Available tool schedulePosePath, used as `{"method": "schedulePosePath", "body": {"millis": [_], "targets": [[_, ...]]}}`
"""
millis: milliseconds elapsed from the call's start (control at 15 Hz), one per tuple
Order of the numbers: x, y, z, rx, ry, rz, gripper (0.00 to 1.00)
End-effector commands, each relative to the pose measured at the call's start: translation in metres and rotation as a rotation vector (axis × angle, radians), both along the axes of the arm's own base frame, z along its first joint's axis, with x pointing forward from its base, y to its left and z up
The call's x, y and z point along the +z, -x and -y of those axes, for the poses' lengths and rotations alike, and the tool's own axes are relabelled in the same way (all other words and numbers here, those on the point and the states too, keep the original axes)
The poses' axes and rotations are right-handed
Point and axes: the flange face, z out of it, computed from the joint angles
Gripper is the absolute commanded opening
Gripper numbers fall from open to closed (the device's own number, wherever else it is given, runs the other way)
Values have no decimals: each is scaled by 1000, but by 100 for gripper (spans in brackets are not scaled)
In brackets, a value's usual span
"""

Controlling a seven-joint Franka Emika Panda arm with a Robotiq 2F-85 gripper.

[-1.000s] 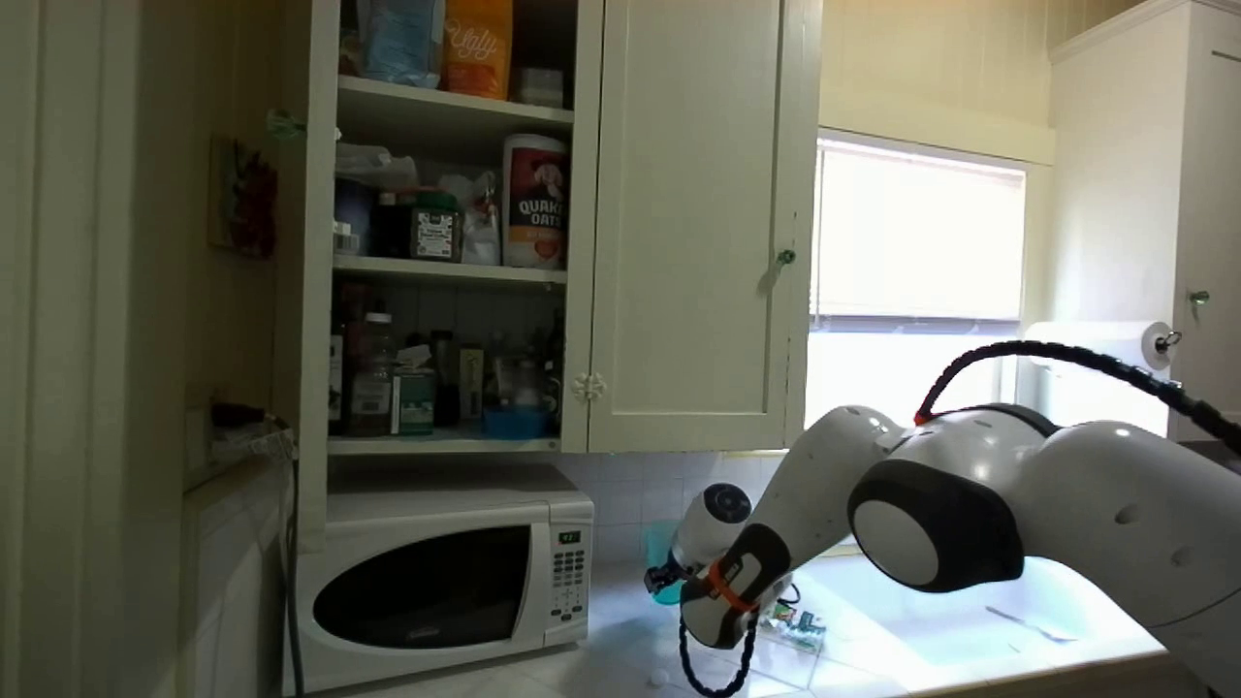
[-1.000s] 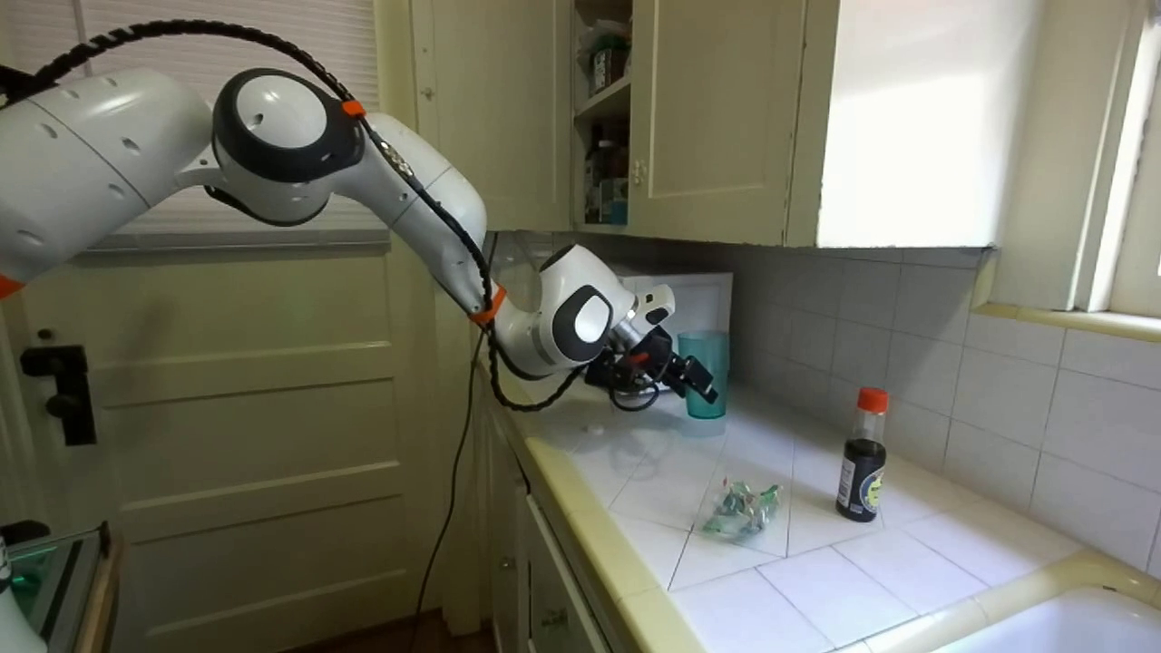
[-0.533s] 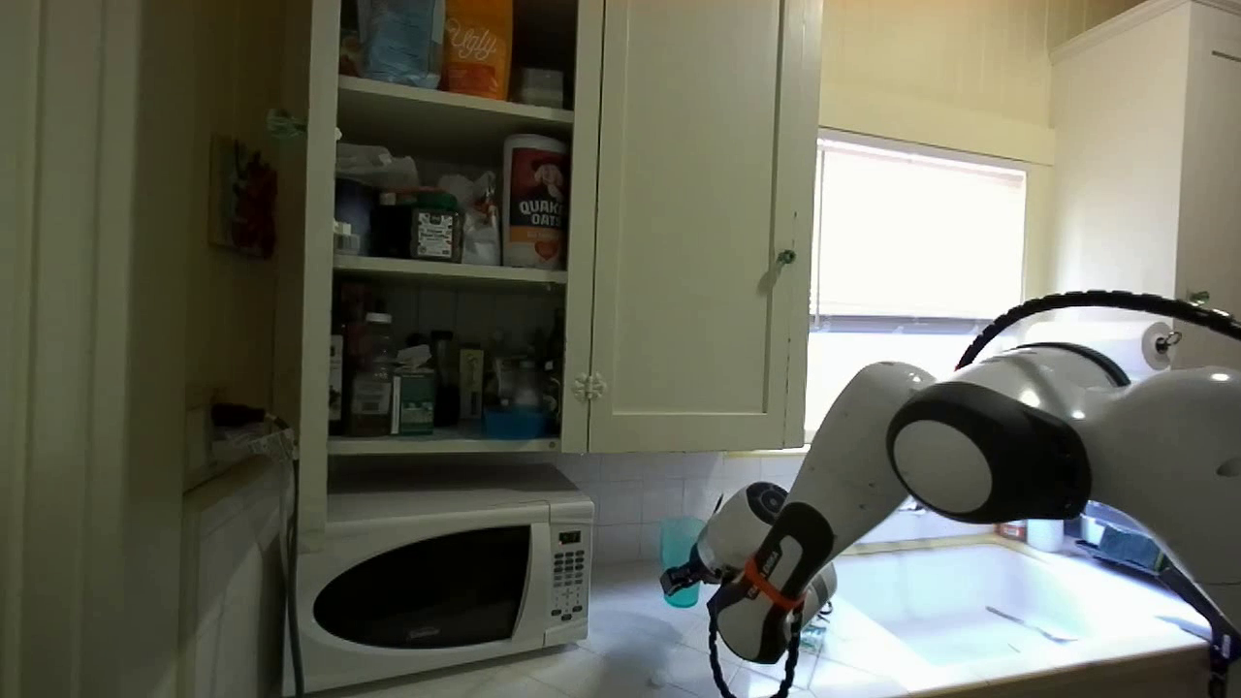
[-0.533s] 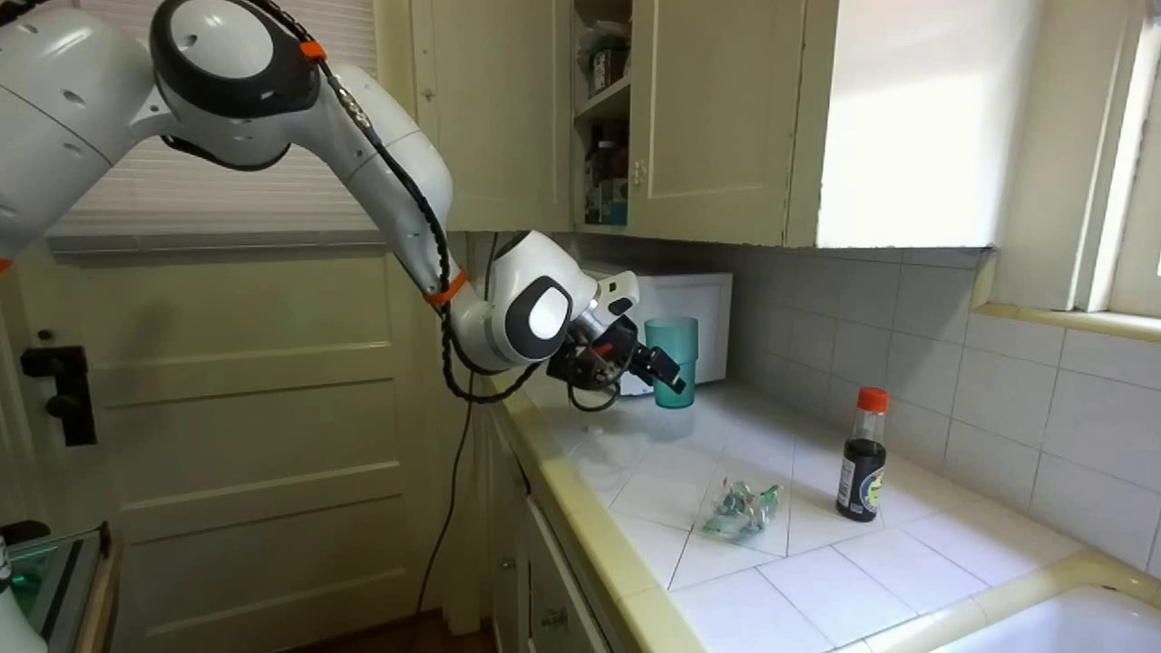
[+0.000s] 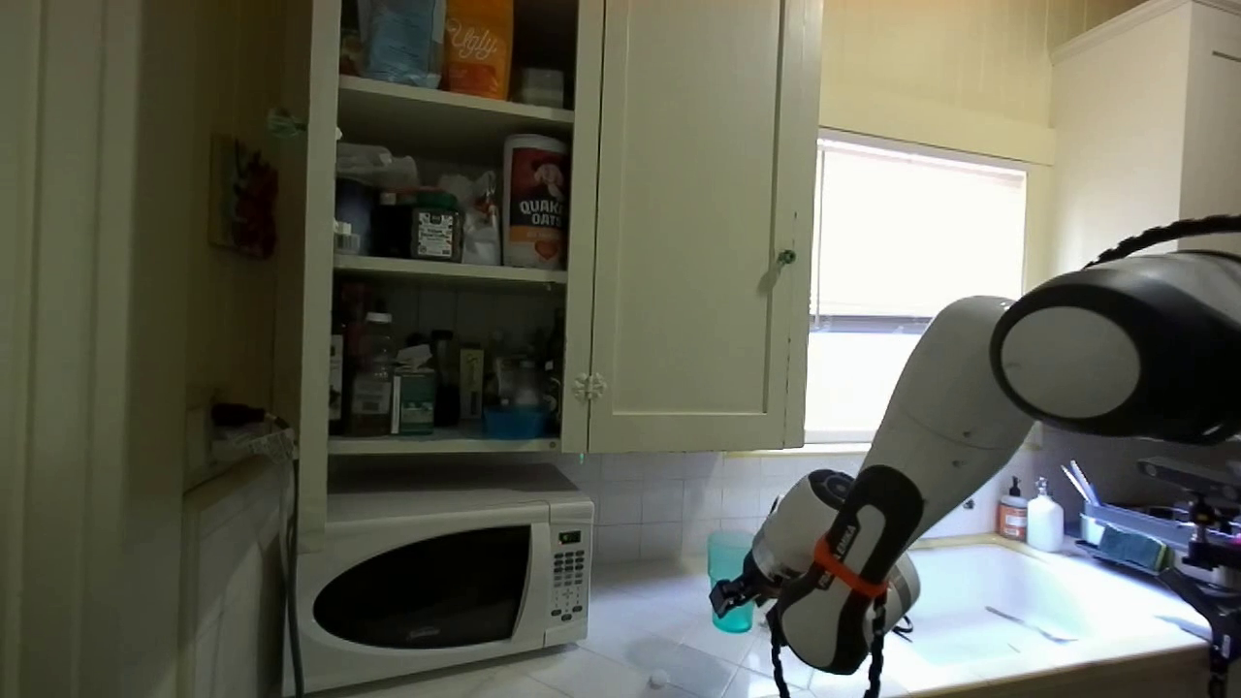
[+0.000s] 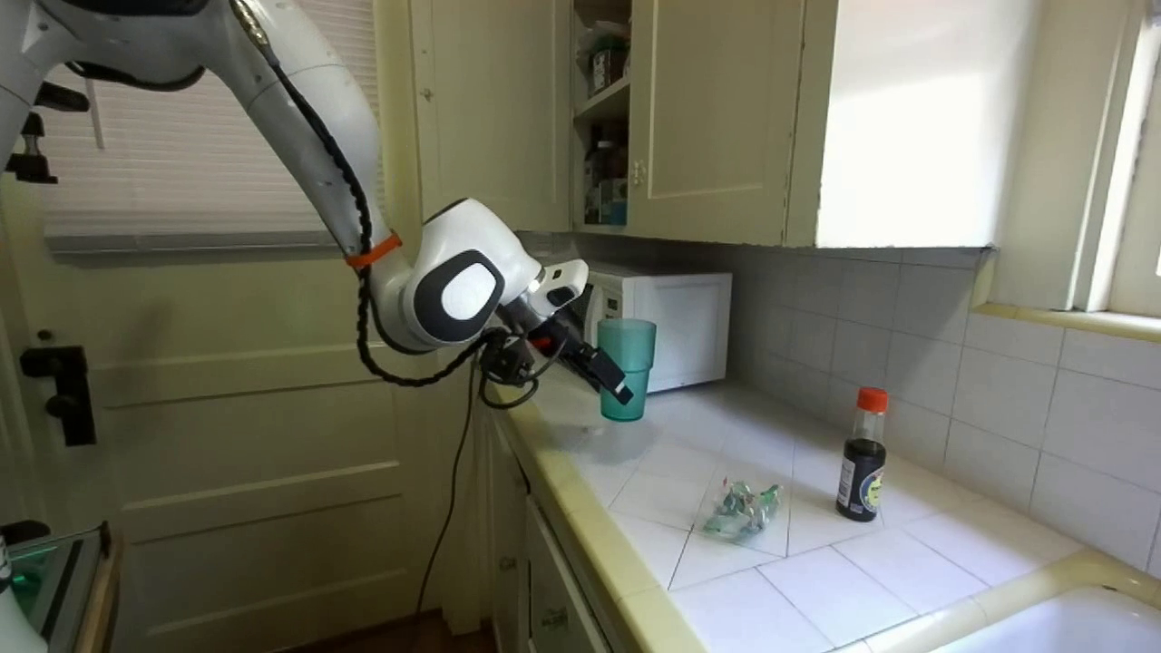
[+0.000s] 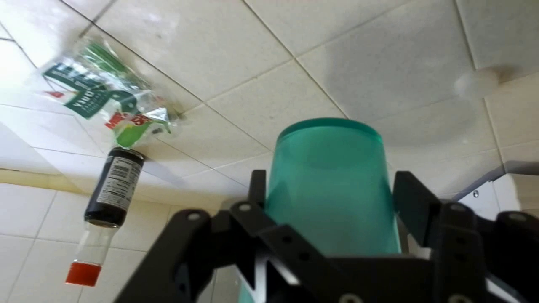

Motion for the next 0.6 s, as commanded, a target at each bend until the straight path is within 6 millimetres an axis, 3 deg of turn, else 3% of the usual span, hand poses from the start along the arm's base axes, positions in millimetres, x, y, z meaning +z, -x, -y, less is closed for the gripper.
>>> {"method": "schedulePosePath", "body": {"millis": [0,133,267,533], "targets": [[32,42,2,-8,-20,-78,51],[50,32,5,-13,21,-94,51],[70,19,-7,3,67,-93,51],[110,0,-63,91,146,-117,51]]}}
